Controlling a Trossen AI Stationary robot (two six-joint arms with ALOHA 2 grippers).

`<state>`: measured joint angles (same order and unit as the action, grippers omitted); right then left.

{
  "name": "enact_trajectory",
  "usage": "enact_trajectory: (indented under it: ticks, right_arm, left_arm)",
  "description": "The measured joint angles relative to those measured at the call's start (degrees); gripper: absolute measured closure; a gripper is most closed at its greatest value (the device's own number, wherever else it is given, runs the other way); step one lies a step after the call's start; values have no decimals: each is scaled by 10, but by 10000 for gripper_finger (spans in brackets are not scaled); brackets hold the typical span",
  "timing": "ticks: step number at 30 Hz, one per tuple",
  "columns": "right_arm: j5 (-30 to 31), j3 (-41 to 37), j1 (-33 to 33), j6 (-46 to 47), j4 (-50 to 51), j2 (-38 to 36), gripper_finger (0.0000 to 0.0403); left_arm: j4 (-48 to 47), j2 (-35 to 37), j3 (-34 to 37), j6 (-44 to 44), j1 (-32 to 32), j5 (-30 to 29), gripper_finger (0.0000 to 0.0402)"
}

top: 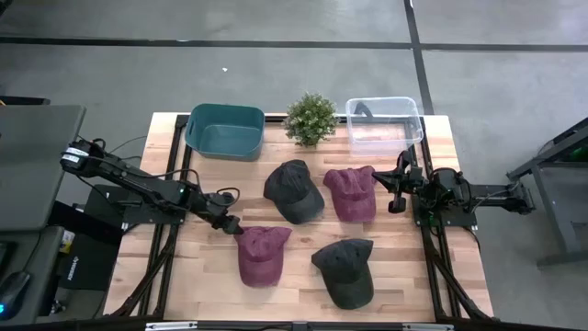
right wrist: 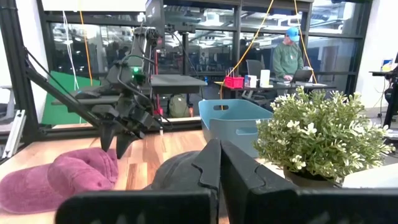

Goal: Pick & Place hat
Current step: Put the bottom dark red cap into the blue bin

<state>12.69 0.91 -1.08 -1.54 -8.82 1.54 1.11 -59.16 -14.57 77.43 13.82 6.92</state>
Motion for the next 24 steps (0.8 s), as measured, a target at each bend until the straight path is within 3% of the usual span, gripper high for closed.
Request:
enact_trajectory:
  ticks: [24]
  right_arm:
    - [0,0,0,0,0,0,402]
  left_arm:
    - [61,0,2,-6,0,3,124]
